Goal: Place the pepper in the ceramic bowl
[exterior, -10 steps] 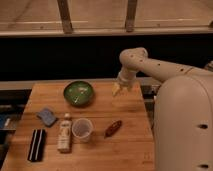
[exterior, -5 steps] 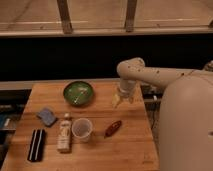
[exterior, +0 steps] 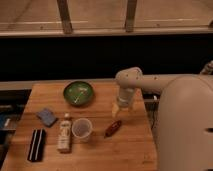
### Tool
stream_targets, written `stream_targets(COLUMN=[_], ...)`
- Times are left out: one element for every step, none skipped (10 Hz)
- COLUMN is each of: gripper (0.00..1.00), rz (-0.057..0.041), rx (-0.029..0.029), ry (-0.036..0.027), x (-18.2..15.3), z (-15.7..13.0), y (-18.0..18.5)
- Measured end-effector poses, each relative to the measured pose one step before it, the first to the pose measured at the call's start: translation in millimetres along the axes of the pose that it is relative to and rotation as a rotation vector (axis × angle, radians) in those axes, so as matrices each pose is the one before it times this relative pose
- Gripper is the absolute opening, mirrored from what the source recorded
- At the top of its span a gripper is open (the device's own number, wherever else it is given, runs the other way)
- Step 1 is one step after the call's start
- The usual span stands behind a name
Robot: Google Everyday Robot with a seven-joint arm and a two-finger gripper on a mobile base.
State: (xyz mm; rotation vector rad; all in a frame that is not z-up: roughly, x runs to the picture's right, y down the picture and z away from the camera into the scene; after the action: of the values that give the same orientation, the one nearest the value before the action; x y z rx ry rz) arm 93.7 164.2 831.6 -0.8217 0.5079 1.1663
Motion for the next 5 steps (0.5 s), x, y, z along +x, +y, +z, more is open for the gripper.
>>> stream_targets(gripper=[0.64,0.64,0.64,0.64,0.64], rz=[-0.00020,0.00410,0.00207,-0.00573,0.00017], rx=[-0.00298,-0.00034,0.00164,-0.00059,-0.00010], ry=[0.00747,0.00107,-0.00026,0.00056,-0.00060], x=[0.52,1.51,0.24,-1.36,-0.04], z=[2.40,0.50,-0.33,0.30,-0.26], y=[3.02,-2.23,-1.45,3.16,-0.05])
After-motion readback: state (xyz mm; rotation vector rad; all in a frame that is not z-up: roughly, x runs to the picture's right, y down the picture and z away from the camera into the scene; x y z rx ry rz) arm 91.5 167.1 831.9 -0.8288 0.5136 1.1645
